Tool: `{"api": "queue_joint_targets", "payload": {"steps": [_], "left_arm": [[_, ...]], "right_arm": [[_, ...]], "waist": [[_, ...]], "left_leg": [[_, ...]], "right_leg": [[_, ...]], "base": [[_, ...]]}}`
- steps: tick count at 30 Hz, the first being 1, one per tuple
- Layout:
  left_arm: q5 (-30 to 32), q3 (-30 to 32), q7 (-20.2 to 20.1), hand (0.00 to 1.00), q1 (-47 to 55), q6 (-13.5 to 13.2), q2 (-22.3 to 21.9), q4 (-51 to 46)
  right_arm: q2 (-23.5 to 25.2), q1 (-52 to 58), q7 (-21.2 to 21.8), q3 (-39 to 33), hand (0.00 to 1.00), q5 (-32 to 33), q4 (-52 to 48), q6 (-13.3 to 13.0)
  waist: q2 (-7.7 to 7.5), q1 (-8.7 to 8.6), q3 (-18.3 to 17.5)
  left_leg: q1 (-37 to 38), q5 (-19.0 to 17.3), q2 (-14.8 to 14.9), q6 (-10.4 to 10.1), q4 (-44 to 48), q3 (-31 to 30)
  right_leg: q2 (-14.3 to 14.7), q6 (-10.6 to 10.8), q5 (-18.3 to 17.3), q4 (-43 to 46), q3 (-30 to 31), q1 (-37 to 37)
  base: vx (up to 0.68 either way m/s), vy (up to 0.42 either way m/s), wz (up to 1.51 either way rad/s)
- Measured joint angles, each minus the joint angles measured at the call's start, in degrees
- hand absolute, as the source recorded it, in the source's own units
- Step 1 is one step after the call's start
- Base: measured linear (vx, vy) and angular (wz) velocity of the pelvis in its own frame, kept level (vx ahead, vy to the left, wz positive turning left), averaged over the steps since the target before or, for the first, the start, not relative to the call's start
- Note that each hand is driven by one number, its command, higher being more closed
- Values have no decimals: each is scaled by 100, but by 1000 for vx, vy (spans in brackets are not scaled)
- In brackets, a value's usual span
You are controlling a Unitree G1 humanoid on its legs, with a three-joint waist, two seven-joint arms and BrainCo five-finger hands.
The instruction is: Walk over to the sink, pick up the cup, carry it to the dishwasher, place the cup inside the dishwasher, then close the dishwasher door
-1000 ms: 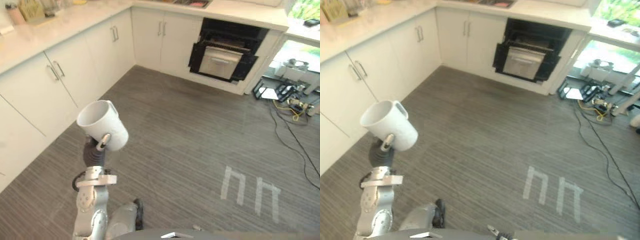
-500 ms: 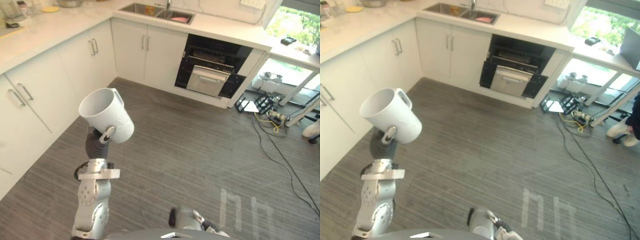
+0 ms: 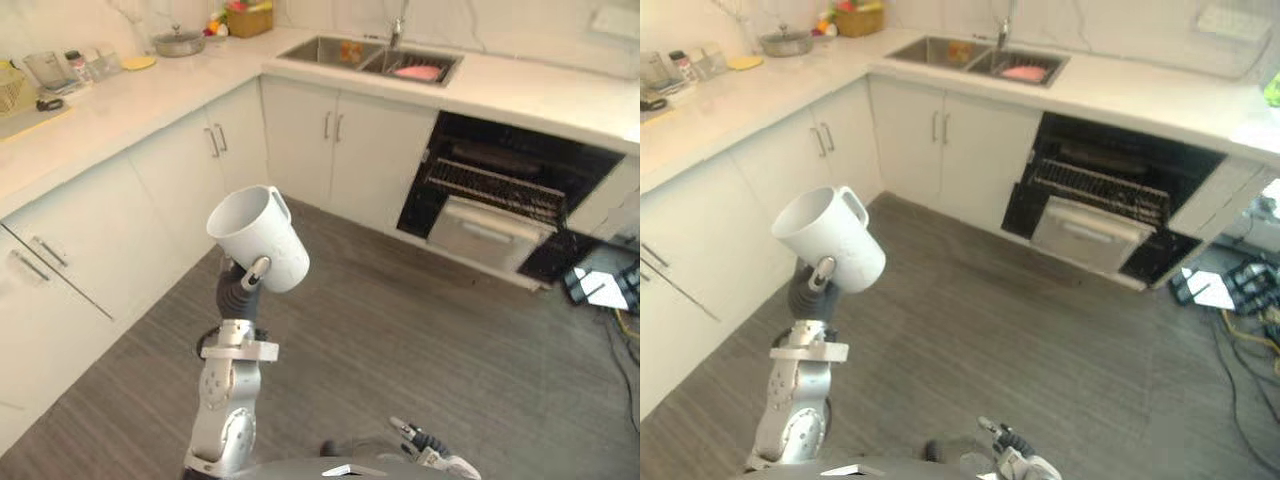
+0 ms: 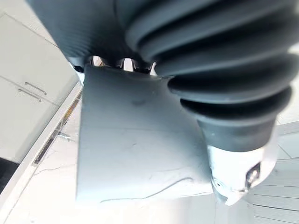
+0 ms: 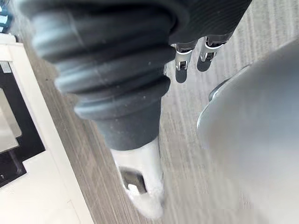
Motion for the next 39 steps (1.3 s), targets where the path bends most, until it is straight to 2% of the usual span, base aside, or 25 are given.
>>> {"api": "queue_joint_targets", "payload": {"steps": [2, 3, 4, 5, 7, 8, 10, 12, 13, 14, 15, 16, 17, 20, 23, 24, 26, 27, 28, 32, 33, 34, 35, 37, 39], "left_arm": [[-6, 116, -103, 100, 9, -149, 27, -3], [-32, 159, -141, 100, 18, -209, 77, -12], [-51, 139, -237, 100, 45, -227, 125, -13], [-54, 102, -269, 100, 75, -230, 141, -12], [-48, -79, -310, 100, 177, -236, 219, -11], [-49, -155, -325, 100, 133, -236, 287, -11], [-55, -165, -327, 100, 32, -236, 341, -13], [-122, -184, -337, 100, -41, -218, 460, -12], [-138, -183, -354, 100, -142, -195, 521, 10], [-157, -183, -360, 100, -272, -168, 544, -15], [-161, -182, -355, 100, -307, -165, 575, -68], [-145, -185, -325, 100, -310, -167, 626, -127], [-37, -193, -229, 100, -308, -157, 636, -32], [178, -244, -31, 100, -519, -147, 769, 26], [172, -182, 54, 100, -666, -92, 780, 21], [168, -160, 51, 100, -674, -84, 782, 14], [170, -158, 46, 100, -587, -66, 792, -23], [171, -136, 51, 100, -474, -50, 669, 48], [180, -188, 37, 100, -385, -46, 592, 50], [243, -177, 53, 100, -391, -173, 527, 9], [237, -156, 59, 100, -424, -263, 452, 15], [222, -114, 28, 100, -488, -426, 398, 20], [221, -40, 5, 100, -526, -498, 407, 19], [200, 294, -105, 100, -560, -543, 329, -1], [110, 382, -113, 100, -477, -541, 335, -59]], "right_arm": [[-18, -86, -11, -1, 0, 39, 3, -14], [10, -183, -26, 34, 0, 176, 19, -75], [32, -315, -38, 38, 0, 240, 143, -188], [30, -395, -47, 37, 0, 287, 261, -238], [76, -524, -211, 67, 0, 334, 441, -422], [214, -549, -268, 46, 0, 337, 465, -526], [405, -609, -390, 33, 0, 388, 500, -604], [490, -615, -515, -77, 0, 556, 662, -771], [543, -600, -623, -231, 0, 602, 863, -896], [622, -561, -703, -396, 0, 607, 1008, -980], [679, -545, -747, -427, 0, 607, 1037, -1021], [736, -521, -760, -438, 0, 608, 1031, -1100], [668, -472, -733, -429, 0, 565, 989, -1189], [708, -366, -764, -406, 0, 564, 814, -1436], [769, -255, -965, -369, 0, 594, 513, -1635], [814, -220, -1136, -372, 0, 621, 335, -1692], [871, -113, -1304, -335, 0, 626, 75, -1755], [790, -78, -1379, -307, 0, 610, -35, -1804], [723, -55, -1479, -295, 0, 612, -264, -1811], [772, 196, -1701, -343, 0, 710, -813, -2072], [815, 326, -1707, -719, 0, 670, -769, -2235], [842, 420, -1238, -1277, 0, 789, -650, -2672], [832, 513, -1014, -1497, 0, 797, -644, -2891], [587, 683, -566, -1904, 0, 865, -743, -3423], [417, 660, -422, -1888, 0, 896, -942, -3487]], "waist": [[-13, 195, -4], [-60, 217, -10], [-118, 214, -20], [-142, 219, -35], [-266, 353, -118], [-397, 362, -138], [-601, 276, -172], [-663, 195, -199], [-662, 147, -208], [-726, 153, -199], [-799, 181, -196], [-831, 183, -168], [-797, 72, -171], [-684, -246, -245], [-655, -371, -229], [-625, -389, -208], [-716, -409, -222], [-517, -405, -227], [-324, -400, -237], [-204, -405, -181], [-171, -364, -172], [-66, -306, -204], [-110, -294, -168], [-87, -295, -158], [-114, -232, -195]], "left_leg": [[-482, -332, -13, 162, -1043, 385], [-501, -303, -175, 204, -2418, 510], [-457, 21, -464, 174, -3888, 337], [-433, 319, -603, 126, -4552, 122], [-214, 1480, -933, 25, -5261, -278], [-166, 1426, -1037, 386, -5034, -147], [-254, 902, -1018, 547, -4382, 59], [-38, 571, -1021, 571, -4190, 140], [292, 330, -1024, 580, -4256, 171], [662, 138, -1038, 606, -4451, 338], [859, 60, -1071, 626, -4545, 472], [1247, -110, -1117, 669, -4704, 752], [1664, -202, -1051, 658, -4904, 926], [2177, -230, -673, 498, -5347, 1092], [2491, -227, -512, 430, -5548, 1141], [2662, -293, -463, 320, -5572, 1196], [2971, -491, -613, 64, -5616, 1265], [3193, -772, -485, -35, -5543, 1246], [3172, -822, -371, 8, -5366, 1239], [2836, -540, 11, 176, -3818, 1236], [2429, -126, 279, 264, -2866, 1213], [1893, 657, 623, 191, -1815, 1096], [1644, 747, 746, 95, -1278, 1067], [862, 324, 1022, 90, -413, 1205], [656, 1, 1028, 128, -807, 1423]], "right_leg": [[8, -63, -35, -300, 235, 411], [-61, -77, -38, -381, 377, 602], [-171, -57, -146, -469, 559, 791], [-220, -28, -205, -496, 677, 884], [-415, 112, -518, -460, 1179, 1042], [-562, 190, -685, -336, 1404, 1059], [-659, 231, -662, -52, 1568, 1049], [-656, 277, -620, 525, 1510, 1005], [-624, 529, -525, 1489, 1307, 731], [-753, 1163, -213, 2792, 975, 190], [-911, 1342, 100, 3542, 801, -134], [-1320, 890, 302, 4702, 376, -753], [-1529, 559, 123, 5126, -65, -1073], [-1353, 587, -376, 4246, -709, -1776], [-1286, 506, -316, 2483, -1188, -1900], [-1266, 482, -56, 1696, -1371, -1895], [-1324, 350, 997, 660, -1529, -1768], [-1236, -15, 1223, 919, -1566, -1788], [-1080, -69, 940, 1020, -1514, -1798], [-817, -86, 299, 1153, -1544, -1562], [-749, -75, 196, 1007, -1658, -1329], [-691, -96, 162, 836, -1775, -1076], [-667, -116, 134, 772, -1777, -984], [-614, -114, 45, 456, -1769, -508], [-620, -94, 49, 204, -1715, -262]], "base": [[510, -26, -55], [518, 79, -61], [518, 79, -65], [430, 132, -69], [642, 256, -101], [715, 289, -92], [560, 199, -56], [482, 133, -41], [512, 123, -50], [374, 88, -58], [339, 79, -92], [307, 68, -109], [299, 69, -96], [312, 33, -36], [440, -73, -22], [547, -164, -32], [510, -156, -40], [404, -110, -42], [371, -111, -43], [300, -171, -35], [290, -84, -20], [311, -61, -12], [327, -35, 1], [326, -37, -5], [316, -24, -25]]}}
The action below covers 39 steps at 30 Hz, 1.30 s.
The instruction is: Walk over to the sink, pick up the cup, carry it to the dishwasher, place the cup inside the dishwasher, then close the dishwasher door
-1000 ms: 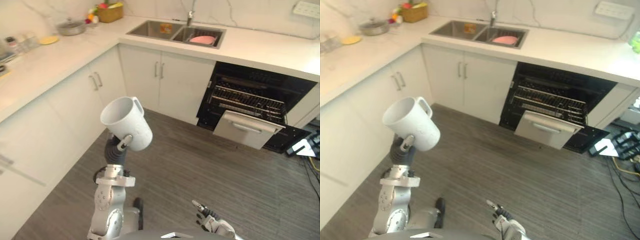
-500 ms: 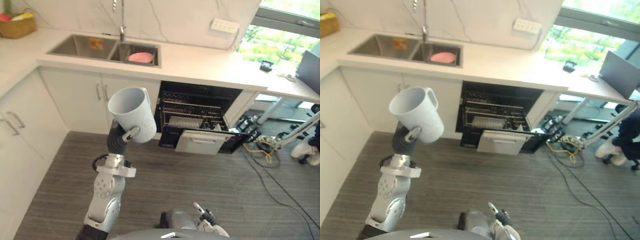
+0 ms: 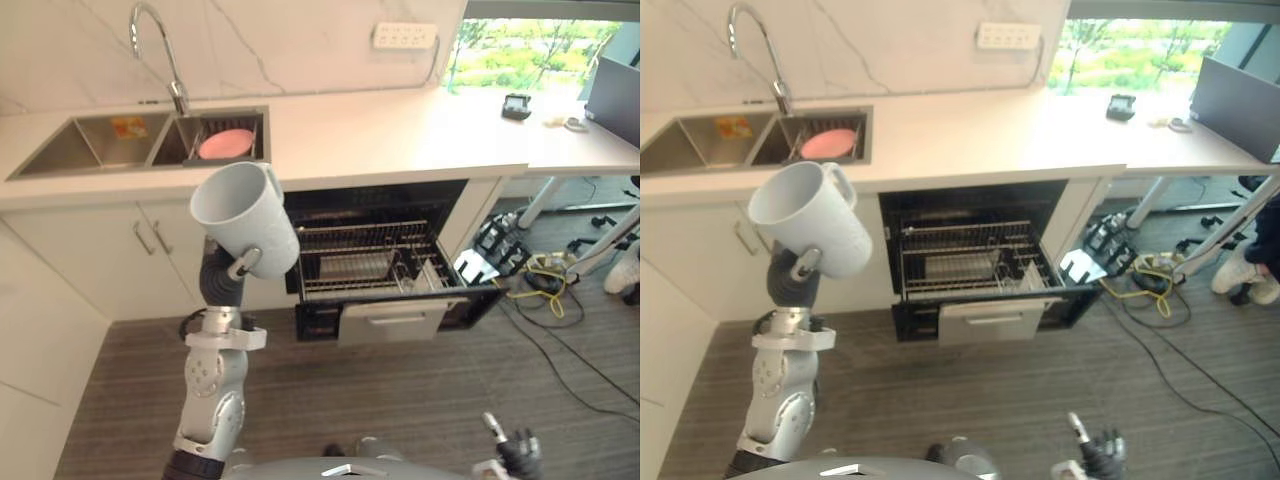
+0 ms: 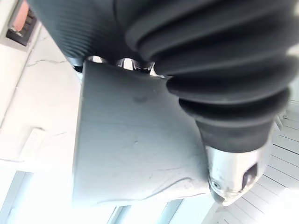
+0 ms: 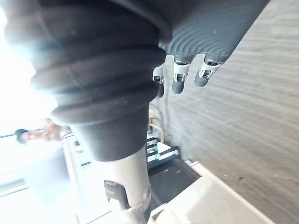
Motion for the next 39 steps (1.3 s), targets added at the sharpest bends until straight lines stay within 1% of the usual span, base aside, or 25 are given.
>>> {"api": "queue_joint_targets", "payload": {"steps": [1, 3, 4, 7, 8, 10, 11, 12, 13, 15, 16, 17, 19, 21, 22, 23, 24, 25, 26, 28, 30, 32, 34, 37, 39], "left_arm": [[-1, 17, -9, 100, 126, -7, -2, -48], [-1, -2, -10, 100, 271, -3, -9, -34], [-1, -12, -10, 100, 406, -1, -24, -28], [0, -11, -7, 100, 506, -1, -43, -26], [1, -11, -8, 100, 522, 0, -46, -26], [6, -31, -43, 100, 639, -9, -54, -41], [5, -31, -72, 100, 675, -19, -53, -45], [4, -12, -125, 100, 728, -40, -12, -40], [4, 9, -171, 100, 731, -41, 79, -75], [-23, 109, -247, 100, 722, -37, 154, -106], [-84, 108, -286, 100, 712, -1, 239, -100], [-115, 106, -332, 100, 708, 15, 270, -76], [-101, 110, -441, 100, 739, 25, 388, -9], [4, 108, -444, 100, 737, -4, 454, -16], [161, 79, -412, 100, 730, -64, 551, -28], [248, 61, -364, 100, 721, -83, 596, -28], [396, 52, -246, 100, 704, -99, 661, -27], [611, 54, -22, 100, 669, -97, 675, -14], [733, 55, 139, 100, 644, -89, 649, -4], [1076, 5, 406, 100, 423, -35, 630, 1], [1481, -88, 614, 100, 169, -11, 617, 2], [2146, -323, 971, 100, -105, 7, 614, -1], [2622, -499, 1302, 100, -223, 58, 603, 4], [3335, -670, 1812, 100, -419, 204, 538, 103], [3646, -782, 2130, 100, -509, 241, 510, 189]], "right_arm": [[-112, -103, 54, -1, 0, 0, -194, -19], [-181, -233, 83, 15, 0, 0, -200, -21], [-197, -369, 132, 5, 0, 2, -197, -55], [-209, -465, 229, -4, 0, 13, -204, -180], [-213, -472, 231, -7, 0, 19, -209, -192], [-223, -455, 270, 1, 0, 166, -345, -244], [-223, -446, 285, 5, 0, 192, -393, -251], [-150, -457, 284, 31, 0, 222, -421, -254], [-108, -440, 283, 128, 0, 223, -447, -255], [-28, -370, 278, 163, 0, 218, -544, -249], [120, -300, 276, 127, 0, 218, -716, -282], [207, -258, 274, 103, 0, 218, -787, -302], [366, -232, 282, 110, 0, 140, -1043, -401], [358, -230, 278, 98, 0, 116, -1294, -456], [360, -252, 279, 150, 0, 109, -1720, -487], [360, -260, 280, 177, 0, 109, -1910, -514], [358, -275, 278, 213, 0, 102, -2208, -519], [276, -360, 288, 254, 0, 77, -2640, -516], [188, -502, 323, 291, 0, 26, -2825, -500], [12, -659, 442, 420, 0, -32, -3240, -393], [-80, -731, 550, 670, 0, -52, -3518, -188], [-78, -727, 713, 1175, 0, -65, -3852, 12], [-65, -764, 796, 1701, 0, -92, -4230, 79], [-58, -961, 1024, 2427, 0, -127, -4575, 111], [-53, -1016, 1126, 2764, 0, -130, -4726, 108]], "waist": [[-37, 96, -37], [-108, 118, -78], [-168, 122, -125], [-221, 195, -125], [-224, 204, -122], [-208, 250, -135], [-210, 271, -141], [-368, 300, -185], [-476, 219, -312], [-622, 143, -328], [-699, 84, -336], [-691, 37, -331], [-709, 1, -305], [-667, -121, -322], [-649, -241, -331], [-650, -269, -332], [-664, -312, -338], [-651, -309, -338], [-559, -284, -359], [-270, -295, -248], [-160, -325, -207], [-153, -324, -212], [-171, -316, -211], [-190, -308, -140], [-208, -236, -128]], "left_leg": [[-116, -233, -43, 30, -833, 184], [-109, -306, -273, -1, -2053, 110], [-96, -229, -582, -56, -3237, -182], [-88, 341, -870, -76, -4534, -555], [-101, 445, -884, -94, -4622, -620], [-91, 782, -892, -133, -4572, -905], [-70, 922, -929, -200, -4473, -944], [-45, 701, -1109, -307, -4119, -774], [-150, 345, -1220, -190, -3691, -559], [-314, -189, -1239, -29, -3008, -355], [-302, -418, -1296, 60, -2841, -251], [-253, -484, -1309, 108, -2847, -174], [407, -495, -1316, 164, -3361, 336], [776, -430, -1340, 178, -3740, 593], [998, -367, -1354, 158, -4006, 799], [1016, -360, -1353, 148, -4048, 878], [1020, -355, -1380, 140, -4030, 926], [969, -350, -1465, 133, -4016, 854], [951, -350, -1426, 133, -4038, 678], [1013, -329, -1401, 97, -4199, 435], [1145, -329, -1432, 97, -4348, 426], [1297, -327, -1453, 93, -4527, 419], [1303, -285, -1490, 94, -4618, 441], [1366, -173, -1567, 127, -4771, 432], [1412, -106, -1617, 148, -4885, 435]], "right_leg": [[-3, 65, 19, -199, 115, 164], [-72, 126, 75, -327, 196, 256], [-183, 211, 86, -378, 296, 300], [-411, 464, 79, -478, 615, 407], [-471, 544, 52, -495, 685, 464], [-706, 932, -151, -458, 1071, 722], [-787, 1042, -219, -416, 1200, 718], [-1032, 1240, -334, -328, 1484, 698], [-1254, 1309, -352, -360, 1664, 678], [-1393, 1461, -263, -452, 1775, 707], [-1475, 1458, -216, -390, 1834, 677], [-1509, 1392, -177, -250, 1820, 594], [-1668, 955, 5, 918, 1508, 86], [-1641, 990, -15, 1349, 1116, -96], [-1457, 1024, -23, 1306, 866, -235], [-1350, 1051, 1, 1183, 815, -291], [-1210, 1016, 188, 879, 685, -372], [-1074, 960, 285, 214, 399, -327], [-946, 1021, 515, -293, 463, -160], [-731, 965, 1059, -1130, 574, 123], [-656, 973, 1302, -1604, 638, 333], [-587, 967, 1421, -1873, 712, 489], [-568, 953, 1523, -2028, 761, 496], [-583, 954, 1578, -2029, 785, 488], [-607, 957, 1593, -2044, 802, 487]], "base": [[290, 6, -32], [302, 51, -29], [321, 110, -27], [287, 158, -35], [303, 249, -50], [315, 408, -67], [293, 521, -93], [258, 486, -82], [267, 477, -71], [230, 444, -55], [183, 406, -51], [150, 339, -63], [129, 272, -88], [83, 209, -73], [84, 187, -68], [88, 114, -64], [152, 43, -74], [144, -6, -96], [149, -26, -96], [72, -19, -70], [47, -10, -42], [-3, -29, -19], [-35, -26, -14], [-88, -36, -2], [-88, -13, -1]]}}
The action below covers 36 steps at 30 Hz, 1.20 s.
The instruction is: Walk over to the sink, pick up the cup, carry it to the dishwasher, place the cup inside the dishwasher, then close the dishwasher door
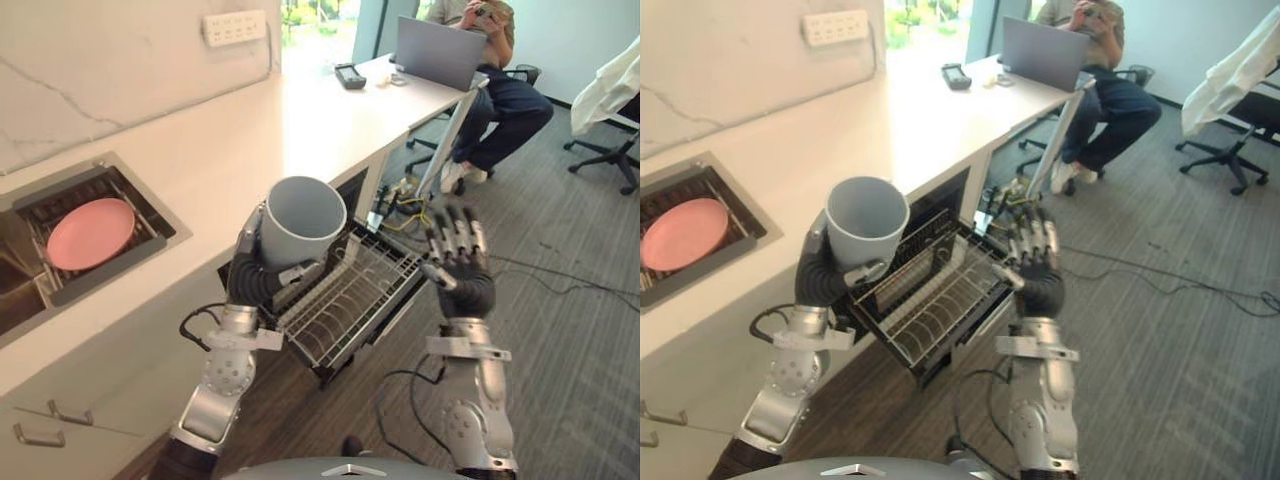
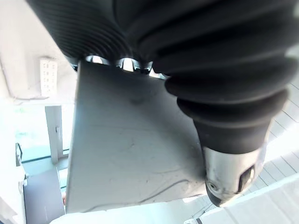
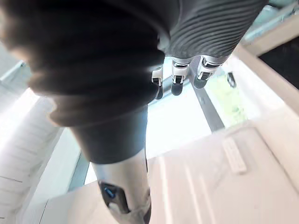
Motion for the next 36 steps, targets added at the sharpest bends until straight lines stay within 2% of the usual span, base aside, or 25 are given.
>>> {"api": "queue_joint_targets", "payload": {"steps": [3, 9, 14, 26, 27, 36], "left_arm": [[547, -190, 483, 100, -80, 143, -9, 72], [882, -474, 849, 100, -205, 309, -9, 313], [1120, -708, 1001, 100, -316, 389, -18, 336], [1542, -1002, 1157, 100, -449, 512, -37, 532], [1543, -1004, 1161, 100, -449, 512, -37, 546], [1660, -1006, 1267, 100, -455, 574, -33, 702]], "right_arm": [[10, -178, 36, 650, 0, -241, -119, 1], [5, -352, -144, 1066, 0, -397, -186, 2], [2, -385, -461, 1379, 0, -435, -186, 86], [-28, -467, -482, 1750, 0, -439, -193, 390], [-30, -467, -499, 1752, 100, -440, -193, 406], [-157, -465, -753, 1849, 100, -453, -193, 512]], "waist": [[-75, 60, 61], [-115, 72, 91], [-144, 80, 115], [-217, 82, 143], [-218, 81, 142], [-244, 77, 126]], "left_leg": [[42, 132, -97, 33, -161, 0], [-22, 215, -170, 85, -191, 28], [-19, 346, -222, 94, -325, 25], [-24, 399, -221, 86, -322, 24], [-25, 399, -221, 86, -322, 24], [-33, 399, -222, 86, -321, 25]], "right_leg": [[-58, 1, 57, -23, 22, -29], [-126, 10, 139, -23, 80, -123], [-152, -9, 199, -22, 85, -174], [-153, -30, 246, -23, 91, -180], [-153, -29, 247, -22, 91, -181], [-153, -28, 251, -22, 101, -191]], "base": [[-101, -12, 1], [-95, -9, -3], [-87, -24, 0], [-53, -22, 0], [0, 0, 0], [-11, -5, 0]]}}
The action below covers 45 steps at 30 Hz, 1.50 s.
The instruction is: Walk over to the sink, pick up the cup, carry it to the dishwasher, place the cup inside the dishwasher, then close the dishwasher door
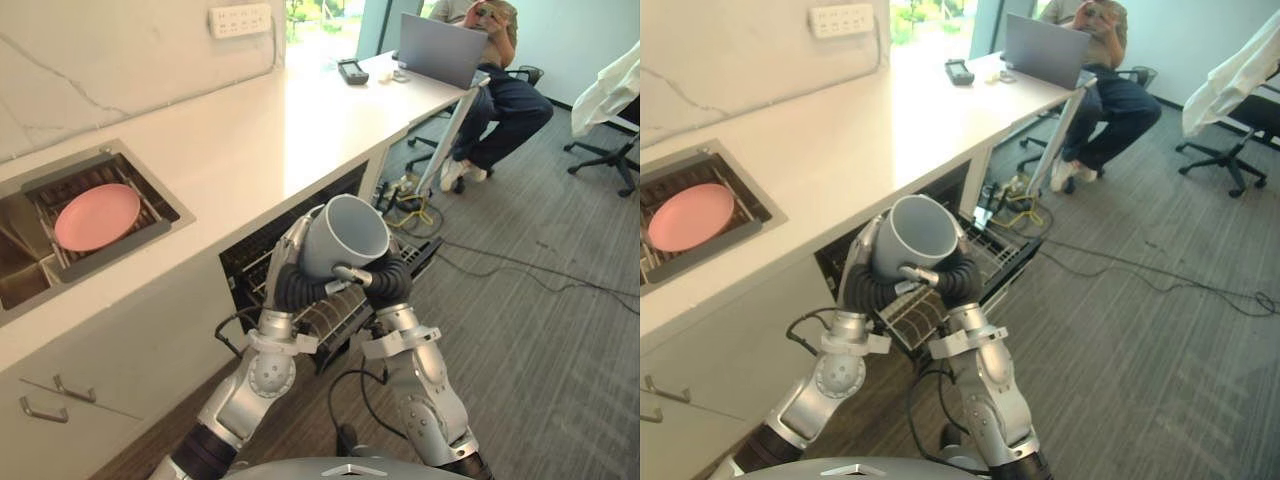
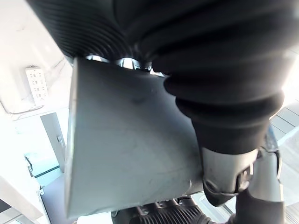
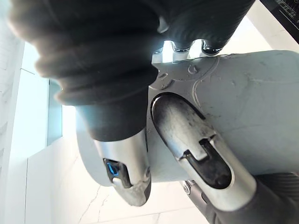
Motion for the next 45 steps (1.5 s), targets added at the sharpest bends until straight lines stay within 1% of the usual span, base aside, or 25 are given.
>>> {"api": "queue_joint_targets", "payload": {"steps": [7, 9, 10, 15, 19, 21, 24, 26, 30, 33, 35, 37, 38, 40, 42, 43, 45], "left_arm": [[-3, -6, 16, 100, -4, 76, 15, 101], [-11, -7, 32, 100, -15, 80, 23, 181], [-12, -8, 41, 0, -28, 86, 27, 246], [-65, -182, -5, 0, 36, 144, 41, 432], [-107, -177, -59, 0, 97, 312, 42, 491], [-129, -167, -54, 0, 196, 338, 40, 535], [-201, -89, -43, 0, 275, 379, 37, 680], [-302, 58, -19, 0, 322, 446, 32, 701], [-578, 419, 5, 0, 392, 462, 13, 712], [-733, 722, -10, 0, 468, 462, -2, 930], [-878, 966, -67, 0, 546, 457, -4, 1098], [-1091, 1234, -266, 0, 602, 459, 49, 1258], [-1152, 1266, -322, 0, 594, 457, 63, 1301], [-1449, 1315, -702, 0, 602, 470, 150, 1488], [-1684, 1319, -899, 0, 594, 488, 179, 1636], [-1838, 1289, -1000, 0, 568, 523, 203, 1799], [-2004, 1225, -1064, 0, 570, 529, 203, 1962]], "right_arm": [[-21, 1, -388, 98, 100, -239, -3, 15], [-21, 1, -493, 106, 100, -409, -3, 17], [-20, 1, -591, 106, 100, -461, -3, 40], [22, 1, -849, -42, 100, -672, -25, 66], [45, 1, -1074, -162, 100, -671, -70, 69], [52, 1, -1102, -268, 100, -669, -198, 63], [78, 1, -1167, -484, 100, -667, -290, -52], [110, 30, -1239, -670, 100, -665, -289, -62], [163, 108, -1308, -992, 100, -665, -287, -60], [142, 134, -1353, -1379, 100, -665, -200, -30], [117, 24, -1441, -1628, 100, -662, -25, -25], [-38, -357, -1540, -1879, 100, -659, 477, -21], [-81, -453, -1565, -1956, 100, -659, 584, -21], [-279, -1039, -1729, -2189, 100, -657, 1160, -22], [-411, -1488, -1823, -2282, 100, -651, 1621, -32], [-565, -1949, -1859, -2371, 100, -617, 2137, -33], [-751, -2474, -1961, -2431, 100, -579, 2766, -33]], "waist": [[-74, -11, -50], [-88, -13, -65], [-89, -11, -66], [-83, -13, -69], [-77, -17, -70], [-70, -17, -73], [-66, -14, -75], [-57, -15, -75], [-29, -16, -84], [1, -14, -81], [20, 1, -55], [38, 42, 200], [51, 45, 292], [101, 126, 711], [136, 167, 958], [197, 223, 1232], [275, 298, 1430]], "left_leg": [[-12, 2, -1, 1, 8, 18], [-10, 2, -2, 2, 10, 18], [-10, 3, -3, 3, 11, 19], [-10, 8, -6, 3, 8, 21], [-10, 17, -5, 1, 1, 20], [-10, 17, -6, 2, 0, 20], [-11, 21, -6, 2, -2, 15], [-15, 29, -7, 2, -3, 8], [-45, 54, -8, 3, -2, -49], [-204, 126, -59, 42, 0, -252], [-475, 195, -104, 79, 0, -370], [-839, 275, -170, 94, 8, -471], [-926, 304, -187, 89, 7, -506], [-1285, 409, -214, 101, 107, -611], [-1537, 438, -198, 108, 266, -702], [-1729, 466, -169, 127, 406, -824], [-1984, 477, -145, 121, 535, -922]], "right_leg": [[0, 1, 17, 0, 18, -21], [0, 2, 18, 0, 20, -19], [-1, 4, 21, 0, 21, -19], [-3, 3, 23, 0, 22, -20], [-2, 3, 23, 0, 20, -23], [-2, 3, 23, 0, 18, -23], [-2, 3, 22, 0, 11, -21], [-4, 3, 22, 1, 3, -21], [-12, 2, 22, 3, -54, -20], [-82, 1, 25, 4, -252, -69], [-143, -2, 71, 2, -349, -228], [-228, -31, 76, 2, -469, -502], [-252, -31, 82, 4, -509, -569], [-310, -95, 181, 38, -657, -843], [-324, -129, 276, 39, -764, -991], [-333, -123, 340, 40, -837, -1063], [-322, -154, 389, 41, -954, -1211]], "base": [[-11, -5, 0], [0, 0, 0], [0, 0, 0], [0, 0, 0], [0, 0, 0], [0, 0, 0], [0, 0, 0], [0, 0, 0], [-2, -1, 10], [-47, -4, 35], [-122, 6, 29], [-155, 11, 27], [-118, 10, 34], [-86, 6, 33], [-57, 0, 33], [-47, 0, 31], [-49, -5, 31]]}}
